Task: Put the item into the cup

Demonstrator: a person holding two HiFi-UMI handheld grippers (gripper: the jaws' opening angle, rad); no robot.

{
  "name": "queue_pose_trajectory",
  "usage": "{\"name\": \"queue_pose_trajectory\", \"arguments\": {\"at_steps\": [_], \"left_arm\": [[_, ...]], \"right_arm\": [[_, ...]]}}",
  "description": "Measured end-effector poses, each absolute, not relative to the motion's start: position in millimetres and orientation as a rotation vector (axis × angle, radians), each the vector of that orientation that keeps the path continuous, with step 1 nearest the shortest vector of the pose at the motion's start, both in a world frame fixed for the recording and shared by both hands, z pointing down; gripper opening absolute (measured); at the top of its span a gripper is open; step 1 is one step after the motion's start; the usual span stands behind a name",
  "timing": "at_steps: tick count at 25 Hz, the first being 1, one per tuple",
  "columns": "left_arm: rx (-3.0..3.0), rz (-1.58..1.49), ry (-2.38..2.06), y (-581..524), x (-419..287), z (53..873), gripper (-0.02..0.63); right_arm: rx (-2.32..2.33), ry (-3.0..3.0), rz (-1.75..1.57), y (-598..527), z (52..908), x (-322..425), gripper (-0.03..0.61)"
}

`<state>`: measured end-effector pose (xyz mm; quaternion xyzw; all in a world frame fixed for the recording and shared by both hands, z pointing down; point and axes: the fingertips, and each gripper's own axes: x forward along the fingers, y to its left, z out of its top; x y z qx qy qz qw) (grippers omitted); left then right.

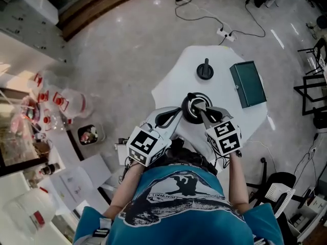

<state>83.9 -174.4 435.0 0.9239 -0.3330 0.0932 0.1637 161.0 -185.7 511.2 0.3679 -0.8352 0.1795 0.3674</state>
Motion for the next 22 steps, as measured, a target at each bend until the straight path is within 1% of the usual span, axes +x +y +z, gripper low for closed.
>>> {"name": "queue_pose_trajectory", "arguments": {"at_steps": [8,18,22], "left_arm": [[2.627,0.264,-0.951,-172,85,437,0.006],[2.64,0.285,-0.92,-169,90,439,0.006],[2.643,0.301,-0.917,-168,89,441,0.008]], "right_arm": [[0.92,-2.101,0.378,-189,520,162,0.034],[0.912,-2.098,0.382,-185,525,157,0.086],[0.927,-2.113,0.375,-185,527,156,0.087]]}}
